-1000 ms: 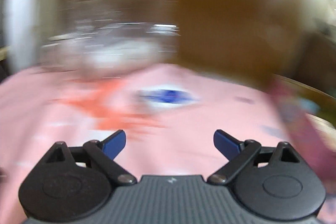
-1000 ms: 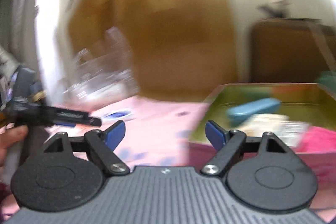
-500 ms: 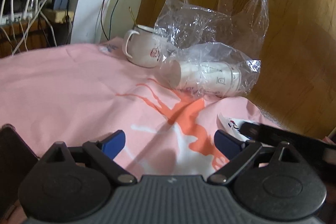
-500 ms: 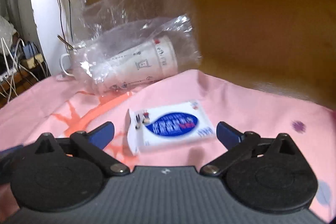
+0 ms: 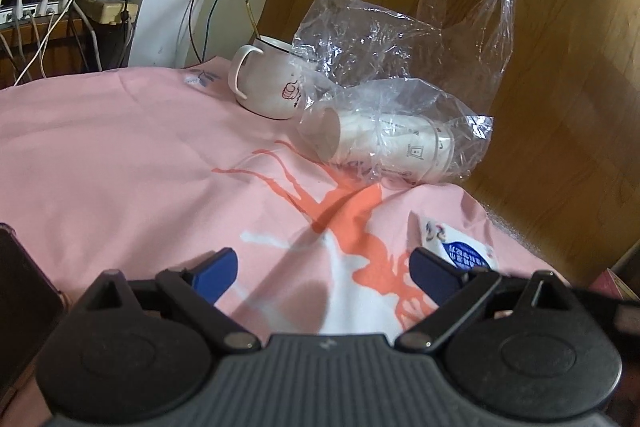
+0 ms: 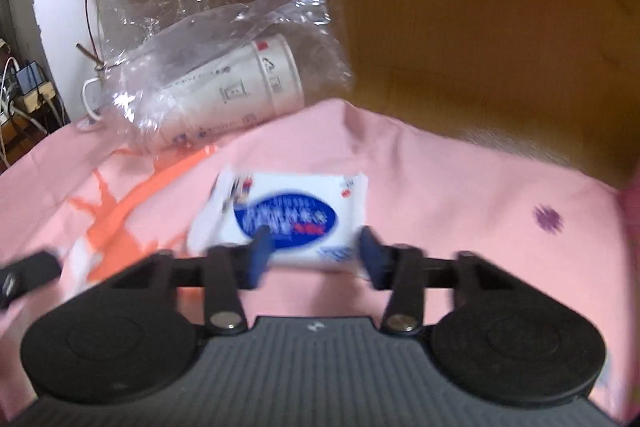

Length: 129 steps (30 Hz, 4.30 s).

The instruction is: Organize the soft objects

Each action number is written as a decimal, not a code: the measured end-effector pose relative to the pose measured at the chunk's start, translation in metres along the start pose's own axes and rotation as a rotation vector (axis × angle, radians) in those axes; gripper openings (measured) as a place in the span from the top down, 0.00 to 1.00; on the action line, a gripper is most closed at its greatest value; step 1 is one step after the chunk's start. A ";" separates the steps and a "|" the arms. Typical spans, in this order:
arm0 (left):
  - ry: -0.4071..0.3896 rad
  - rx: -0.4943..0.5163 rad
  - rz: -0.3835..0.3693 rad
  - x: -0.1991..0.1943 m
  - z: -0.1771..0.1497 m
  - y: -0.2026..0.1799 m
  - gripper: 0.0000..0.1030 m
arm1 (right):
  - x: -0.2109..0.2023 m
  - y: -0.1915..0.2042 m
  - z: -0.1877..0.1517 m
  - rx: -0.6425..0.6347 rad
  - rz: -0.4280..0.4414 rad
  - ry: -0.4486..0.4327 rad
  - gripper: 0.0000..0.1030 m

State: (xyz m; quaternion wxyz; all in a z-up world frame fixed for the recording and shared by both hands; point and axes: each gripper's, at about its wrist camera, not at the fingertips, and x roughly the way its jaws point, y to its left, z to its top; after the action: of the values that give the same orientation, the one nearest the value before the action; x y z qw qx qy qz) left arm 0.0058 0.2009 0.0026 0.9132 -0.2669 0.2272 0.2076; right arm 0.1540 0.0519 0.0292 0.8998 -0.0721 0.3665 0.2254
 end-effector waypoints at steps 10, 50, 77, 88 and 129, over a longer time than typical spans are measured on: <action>-0.030 0.012 0.017 -0.009 -0.003 -0.002 0.03 | -0.038 -0.005 -0.017 -0.097 0.057 -0.079 0.28; 0.108 0.320 -0.220 -0.010 -0.025 -0.057 0.04 | -0.258 -0.052 -0.229 -0.178 -0.203 -0.133 0.10; 0.349 0.661 -0.836 -0.129 -0.122 -0.244 0.30 | -0.314 -0.102 -0.211 0.022 -0.220 -0.395 0.53; 0.257 0.751 -0.732 -0.073 -0.121 -0.386 0.11 | -0.255 -0.208 -0.156 0.197 -0.481 -0.332 0.52; 0.197 0.715 -0.261 -0.157 -0.148 -0.183 0.00 | -0.311 -0.074 -0.243 0.569 -0.207 -0.295 0.14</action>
State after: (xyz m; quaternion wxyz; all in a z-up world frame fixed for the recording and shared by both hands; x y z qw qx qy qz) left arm -0.0744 -0.0669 0.0453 0.9411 0.0228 0.3360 -0.0291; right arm -0.1607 -0.1952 0.0668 0.9454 0.1784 0.2713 0.0294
